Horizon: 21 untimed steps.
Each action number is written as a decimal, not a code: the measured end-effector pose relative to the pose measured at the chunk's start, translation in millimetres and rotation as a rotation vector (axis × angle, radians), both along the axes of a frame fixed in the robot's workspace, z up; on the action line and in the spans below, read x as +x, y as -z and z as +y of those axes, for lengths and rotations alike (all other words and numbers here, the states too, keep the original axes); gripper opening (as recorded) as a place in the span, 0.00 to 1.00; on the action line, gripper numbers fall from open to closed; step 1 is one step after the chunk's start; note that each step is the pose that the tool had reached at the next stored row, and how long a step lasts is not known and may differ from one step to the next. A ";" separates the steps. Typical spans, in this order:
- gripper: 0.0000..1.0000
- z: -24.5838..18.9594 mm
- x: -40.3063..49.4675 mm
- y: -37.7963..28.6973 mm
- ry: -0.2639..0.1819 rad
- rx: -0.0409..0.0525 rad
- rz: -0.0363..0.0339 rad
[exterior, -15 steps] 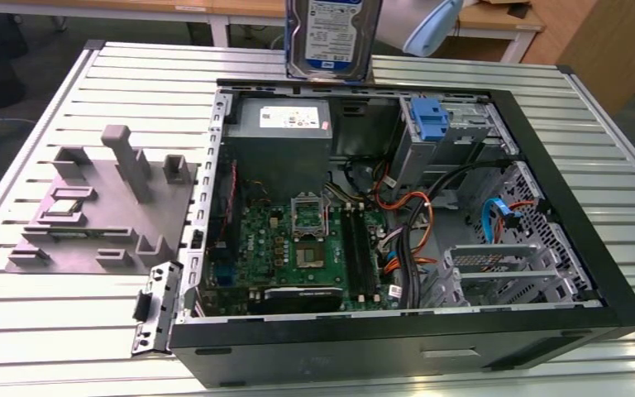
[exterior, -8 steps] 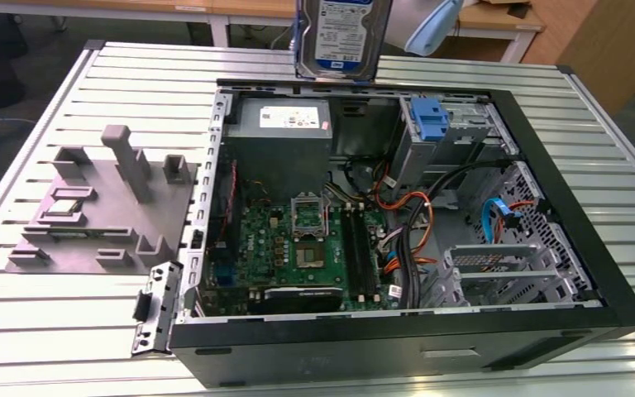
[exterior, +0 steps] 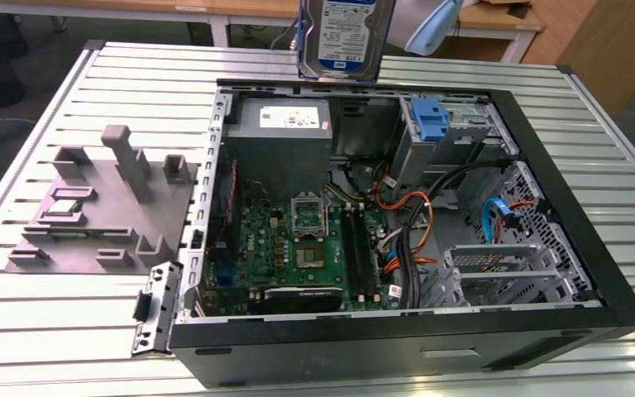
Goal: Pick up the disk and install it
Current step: 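Pick up the disk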
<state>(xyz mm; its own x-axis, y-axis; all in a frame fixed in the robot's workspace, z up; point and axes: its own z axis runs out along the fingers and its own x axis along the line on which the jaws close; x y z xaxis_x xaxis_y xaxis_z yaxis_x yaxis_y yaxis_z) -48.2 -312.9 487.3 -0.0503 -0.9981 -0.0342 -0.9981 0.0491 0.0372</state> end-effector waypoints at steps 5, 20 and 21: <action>0.35 0.0 0.2 0.5 0.000 -0.0001 0.0000; 0.35 -14.9 0.3 1.6 0.000 0.0000 0.0000; 0.35 -16.3 0.3 1.7 0.000 0.0000 0.0000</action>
<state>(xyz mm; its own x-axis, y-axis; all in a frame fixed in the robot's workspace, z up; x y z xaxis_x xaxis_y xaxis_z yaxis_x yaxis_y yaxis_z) -48.0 -329.1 485.6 -0.0504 -0.9981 -0.0342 -0.9981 0.0491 0.0372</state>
